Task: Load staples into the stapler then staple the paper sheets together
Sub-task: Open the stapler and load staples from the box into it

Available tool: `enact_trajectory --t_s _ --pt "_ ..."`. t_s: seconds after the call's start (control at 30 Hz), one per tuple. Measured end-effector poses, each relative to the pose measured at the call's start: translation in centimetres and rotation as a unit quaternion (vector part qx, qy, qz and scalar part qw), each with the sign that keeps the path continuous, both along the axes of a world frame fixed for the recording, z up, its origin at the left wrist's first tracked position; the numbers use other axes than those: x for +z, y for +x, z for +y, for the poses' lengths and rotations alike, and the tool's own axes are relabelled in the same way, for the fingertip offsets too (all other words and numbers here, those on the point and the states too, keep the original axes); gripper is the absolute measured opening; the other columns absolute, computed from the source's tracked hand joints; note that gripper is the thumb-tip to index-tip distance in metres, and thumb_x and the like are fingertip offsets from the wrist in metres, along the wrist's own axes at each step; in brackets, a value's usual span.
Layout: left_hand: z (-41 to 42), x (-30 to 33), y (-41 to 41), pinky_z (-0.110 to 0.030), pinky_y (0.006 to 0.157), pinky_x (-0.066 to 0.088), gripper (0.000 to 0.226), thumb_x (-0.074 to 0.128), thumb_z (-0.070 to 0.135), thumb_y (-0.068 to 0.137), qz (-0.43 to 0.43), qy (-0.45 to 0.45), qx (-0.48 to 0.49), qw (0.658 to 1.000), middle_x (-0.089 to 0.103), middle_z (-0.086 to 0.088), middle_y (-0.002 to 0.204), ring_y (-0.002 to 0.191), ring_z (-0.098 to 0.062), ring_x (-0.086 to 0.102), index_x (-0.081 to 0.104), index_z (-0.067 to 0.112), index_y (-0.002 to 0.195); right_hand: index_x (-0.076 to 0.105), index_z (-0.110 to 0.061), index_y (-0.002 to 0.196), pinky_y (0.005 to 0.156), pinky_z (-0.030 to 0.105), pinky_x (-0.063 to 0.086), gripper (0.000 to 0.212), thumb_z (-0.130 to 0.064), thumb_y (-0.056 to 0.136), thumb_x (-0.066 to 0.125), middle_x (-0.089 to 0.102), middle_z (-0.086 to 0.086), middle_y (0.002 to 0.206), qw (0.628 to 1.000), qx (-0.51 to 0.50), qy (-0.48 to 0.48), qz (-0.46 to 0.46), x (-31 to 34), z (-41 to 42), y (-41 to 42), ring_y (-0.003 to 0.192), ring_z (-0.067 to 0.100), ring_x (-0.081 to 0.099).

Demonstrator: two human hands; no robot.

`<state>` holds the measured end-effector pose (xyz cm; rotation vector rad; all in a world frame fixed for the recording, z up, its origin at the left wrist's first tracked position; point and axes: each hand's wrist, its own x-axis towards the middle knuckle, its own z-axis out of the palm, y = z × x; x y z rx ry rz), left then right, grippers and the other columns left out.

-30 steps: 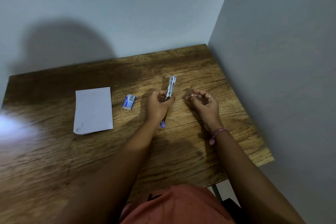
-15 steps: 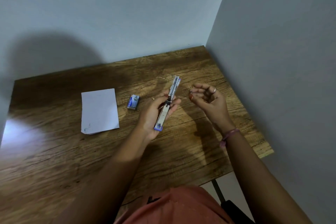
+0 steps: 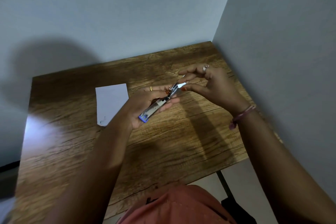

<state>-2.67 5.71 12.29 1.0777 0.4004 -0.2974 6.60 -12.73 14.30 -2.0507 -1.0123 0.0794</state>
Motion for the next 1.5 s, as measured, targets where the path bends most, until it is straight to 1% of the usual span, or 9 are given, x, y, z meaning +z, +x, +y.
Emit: enact_trajectory --t_s 0.1,0.23,0.6,0.77,1.0,1.13,1.3,1.4,1.5 --pt "0.5 0.4 -0.5 -0.027 0.086 0.051 0.025 0.047 0.003 0.095 -0.005 0.048 -0.029 0.998 0.068 -0.025 0.11 0.108 -0.031 0.065 0.07 0.01 0.104 0.064 -0.023 0.107 0.097 0.031 0.045 0.032 -0.021 0.077 0.076 0.07 -0.019 0.093 1.0 0.01 -0.021 -0.005 0.3 1.0 -0.1 0.104 0.001 0.062" --pt "0.8 0.6 -1.2 -0.03 0.088 0.052 0.023 0.047 -0.002 0.094 0.016 0.031 -0.014 0.999 0.069 -0.023 0.11 0.102 -0.03 0.069 0.067 0.003 0.105 0.065 -0.02 0.104 0.095 0.011 0.039 0.031 -0.017 0.076 0.076 0.069 -0.021 0.089 0.998 0.03 -0.04 0.038 0.4 1.6 -0.2 0.1 -0.009 0.061" --pt "1.9 0.9 -2.6 -0.03 0.085 0.055 0.022 0.05 -0.003 0.091 0.048 0.025 -0.011 0.998 0.071 -0.025 0.103 0.098 -0.031 0.07 0.062 -0.004 0.109 0.066 -0.028 0.096 0.094 0.024 0.047 0.031 -0.014 0.073 0.08 0.074 -0.013 0.089 0.994 0.065 -0.081 0.04 0.5 3.0 -1.4 0.095 -0.008 0.064" --pt "1.9 0.7 -2.9 -0.031 0.085 0.056 0.024 0.048 -0.004 0.092 0.061 0.008 -0.014 0.998 0.07 -0.027 0.102 0.098 -0.033 0.07 0.06 -0.007 0.112 0.068 -0.027 0.098 0.082 0.004 0.041 0.029 -0.013 0.075 0.078 0.069 -0.023 0.088 0.991 0.074 -0.1 0.04 0.0 3.0 -1.8 0.092 -0.013 0.063" --pt "1.8 0.5 -3.1 -0.031 0.073 0.06 0.023 0.05 -0.006 0.088 0.092 -0.055 0.005 0.994 0.067 -0.032 0.105 0.096 -0.038 0.069 0.058 -0.012 0.109 0.07 -0.014 0.102 0.081 0.001 0.038 0.026 -0.011 0.077 0.076 0.066 -0.024 0.091 0.992 0.084 -0.091 0.003 -1.0 2.3 -2.1 0.092 -0.009 0.063" --pt "1.7 0.4 -3.1 -0.031 0.075 0.06 0.027 0.051 -0.005 0.088 0.095 -0.06 0.003 0.994 0.066 -0.031 0.108 0.098 -0.038 0.069 0.056 -0.013 0.113 0.067 -0.014 0.109 0.087 0.006 0.041 0.031 -0.011 0.079 0.074 0.066 -0.022 0.096 0.993 0.086 -0.077 0.008 -1.2 1.9 -2.1 0.098 -0.006 0.063" --pt "1.7 0.6 -3.0 -0.032 0.08 0.058 0.027 0.048 -0.004 0.09 0.085 -0.058 0.008 0.995 0.067 -0.029 0.108 0.099 -0.037 0.069 0.055 -0.011 0.116 0.062 -0.025 0.116 0.098 0.034 0.048 0.032 -0.014 0.087 0.067 0.068 -0.012 0.11 0.998 0.015 -0.003 0.062 -1.4 0.9 -1.8 0.109 0.001 0.061" --pt "1.7 0.6 -2.9 -0.029 0.076 0.059 0.028 0.048 -0.004 0.09 0.081 -0.048 0.009 0.996 0.068 -0.027 0.107 0.098 -0.035 0.069 0.056 -0.009 0.116 0.069 -0.023 0.106 0.091 0.038 0.049 0.021 -0.013 0.091 0.06 0.064 -0.001 0.107 0.999 -0.033 0.014 -0.023 -2.3 0.6 -1.7 0.105 0.012 0.059" --pt "1.7 0.5 -2.7 -0.03 0.078 0.059 0.027 0.05 -0.004 0.089 0.075 -0.041 0.016 0.996 0.068 -0.027 0.108 0.099 -0.036 0.069 0.057 -0.01 0.115 0.071 -0.026 0.105 0.086 0.04 0.045 0.027 -0.011 0.091 0.053 0.055 0.001 0.104 0.993 -0.022 -0.049 -0.106 -3.4 0.6 -2.0 0.101 0.02 0.05"
